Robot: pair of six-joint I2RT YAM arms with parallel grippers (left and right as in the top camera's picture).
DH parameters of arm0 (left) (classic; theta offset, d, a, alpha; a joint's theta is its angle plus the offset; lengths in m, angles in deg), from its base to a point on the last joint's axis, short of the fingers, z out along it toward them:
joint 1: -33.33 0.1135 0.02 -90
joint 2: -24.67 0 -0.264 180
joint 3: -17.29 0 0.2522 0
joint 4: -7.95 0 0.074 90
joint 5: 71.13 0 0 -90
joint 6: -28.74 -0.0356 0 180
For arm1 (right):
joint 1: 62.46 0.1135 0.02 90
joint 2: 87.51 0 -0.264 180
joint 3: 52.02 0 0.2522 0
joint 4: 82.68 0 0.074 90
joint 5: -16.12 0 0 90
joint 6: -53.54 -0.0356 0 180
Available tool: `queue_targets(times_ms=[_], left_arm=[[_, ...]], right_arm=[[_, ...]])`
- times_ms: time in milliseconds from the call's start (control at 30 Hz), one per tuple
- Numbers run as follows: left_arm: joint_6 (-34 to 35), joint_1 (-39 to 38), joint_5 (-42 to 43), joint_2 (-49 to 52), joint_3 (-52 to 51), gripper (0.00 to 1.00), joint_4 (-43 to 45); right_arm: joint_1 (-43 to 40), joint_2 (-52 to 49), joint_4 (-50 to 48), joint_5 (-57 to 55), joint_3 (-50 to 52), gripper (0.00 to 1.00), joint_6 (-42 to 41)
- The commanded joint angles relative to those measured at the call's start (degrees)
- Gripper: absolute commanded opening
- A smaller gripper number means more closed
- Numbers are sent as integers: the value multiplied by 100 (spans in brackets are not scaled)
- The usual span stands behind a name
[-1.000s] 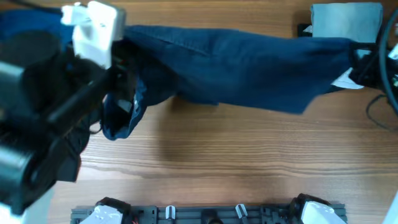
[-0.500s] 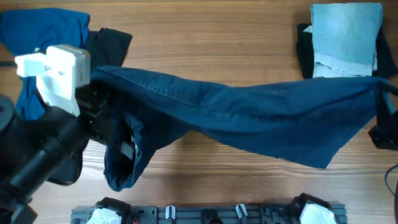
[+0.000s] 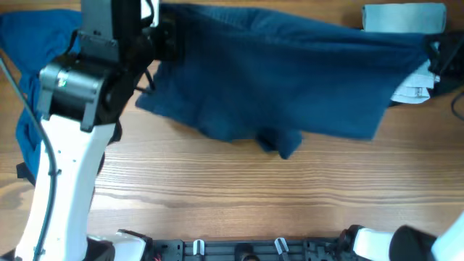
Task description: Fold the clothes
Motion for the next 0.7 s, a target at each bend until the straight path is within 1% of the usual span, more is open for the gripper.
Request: queue_targets(times_ms=[0, 100, 200, 300, 367, 467, 567, 600, 633, 667], left_arm=[[79, 39, -675, 203, 92, 4, 356], [76, 39, -841, 236, 92, 4, 748], [57, 39, -1071, 101, 94, 4, 1316], [-55, 39, -1182, -118, 98, 4, 1600], [-118, 39, -1488, -343, 98, 4, 1661], [-358, 39, -1613, -651, 98, 4, 1692], [-354, 39, -1644, -1058, 98, 4, 1694], [-352, 37, -1639, -1180, 98, 4, 1674], [-332, 24, -1613, -1305, 98, 4, 1600], [-330, -17, -1523, -1390, 98, 4, 1388]], right_arm=[[-20, -435, -166, 457, -20, 4, 369], [-20, -636, -595, 955, -17, 4, 568], [46, -664, -1215, 964, -20, 4, 568], [225, -796, -1818, 964, -17, 4, 555], [400, -1021, -2308, 964, -17, 4, 553], [627, -1429, -3073, 968, -17, 4, 553], [957, -2079, -4157, 1075, -17, 4, 577], [1047, -2282, -4485, 1202, -17, 4, 577], [1176, -2605, -5058, 1497, -17, 4, 566], [1250, -2833, -5445, 1668, -17, 4, 509]])
